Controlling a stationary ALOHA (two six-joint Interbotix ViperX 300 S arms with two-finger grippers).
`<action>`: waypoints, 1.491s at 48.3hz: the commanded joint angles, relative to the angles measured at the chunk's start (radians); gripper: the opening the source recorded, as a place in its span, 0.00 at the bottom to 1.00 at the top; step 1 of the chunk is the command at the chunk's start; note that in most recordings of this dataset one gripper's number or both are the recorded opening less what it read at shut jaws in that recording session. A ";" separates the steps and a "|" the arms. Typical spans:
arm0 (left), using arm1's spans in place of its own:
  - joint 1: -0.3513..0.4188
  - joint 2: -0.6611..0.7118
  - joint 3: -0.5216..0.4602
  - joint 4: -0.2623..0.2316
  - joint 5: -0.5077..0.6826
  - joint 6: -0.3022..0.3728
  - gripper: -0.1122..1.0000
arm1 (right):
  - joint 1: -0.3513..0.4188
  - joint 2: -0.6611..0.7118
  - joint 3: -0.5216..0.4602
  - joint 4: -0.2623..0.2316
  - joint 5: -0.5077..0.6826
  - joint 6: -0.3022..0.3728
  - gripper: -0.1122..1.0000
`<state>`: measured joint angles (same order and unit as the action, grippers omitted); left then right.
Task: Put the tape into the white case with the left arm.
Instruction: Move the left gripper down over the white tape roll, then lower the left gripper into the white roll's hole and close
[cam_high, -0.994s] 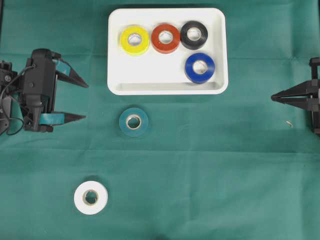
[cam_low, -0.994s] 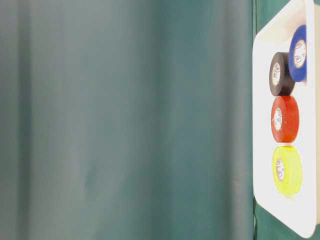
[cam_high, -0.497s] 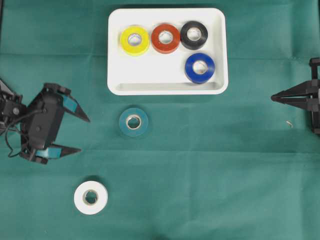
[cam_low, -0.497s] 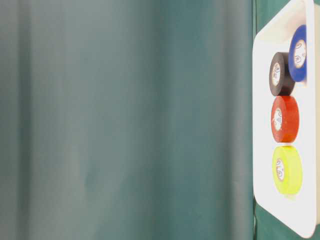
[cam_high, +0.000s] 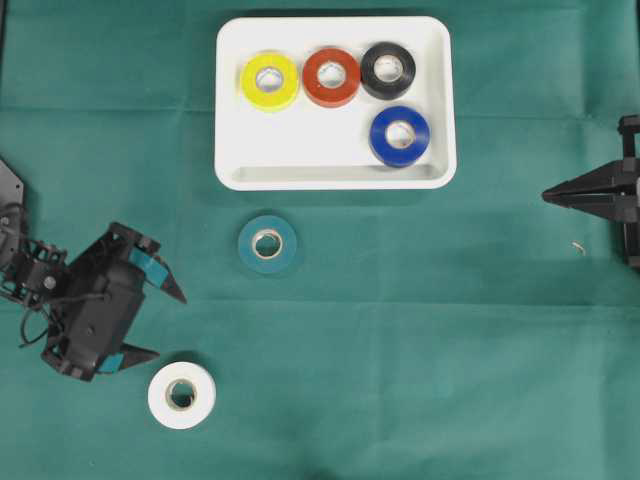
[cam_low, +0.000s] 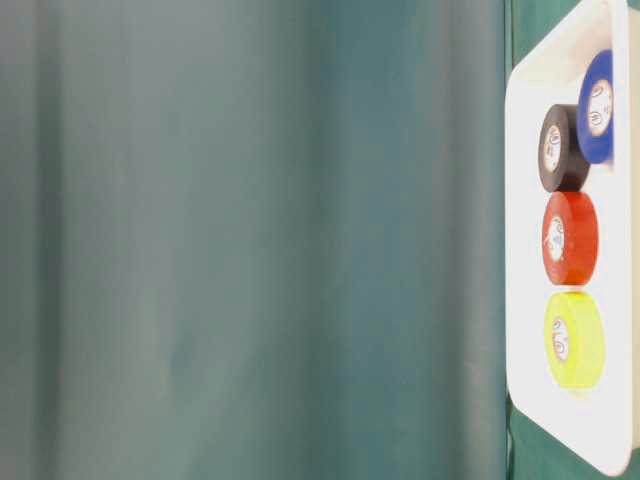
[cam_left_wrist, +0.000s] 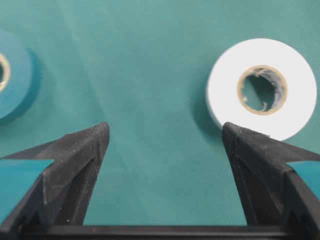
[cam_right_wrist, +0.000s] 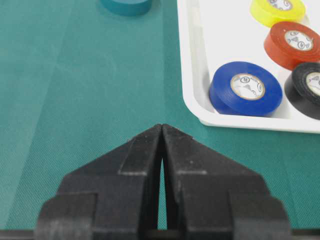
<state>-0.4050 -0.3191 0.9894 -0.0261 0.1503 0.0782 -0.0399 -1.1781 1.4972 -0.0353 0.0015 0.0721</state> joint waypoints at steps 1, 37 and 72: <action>-0.018 0.026 -0.035 -0.002 -0.017 0.000 0.92 | -0.002 0.012 -0.011 0.000 -0.011 0.002 0.02; -0.080 0.310 -0.164 -0.002 -0.055 -0.020 0.92 | -0.002 0.012 -0.006 0.000 -0.011 0.003 0.02; -0.094 0.347 -0.164 -0.002 -0.095 -0.018 0.33 | 0.000 0.014 -0.005 0.000 -0.011 0.003 0.02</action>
<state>-0.4893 0.0368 0.8437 -0.0261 0.0614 0.0598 -0.0399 -1.1781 1.5018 -0.0353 0.0015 0.0736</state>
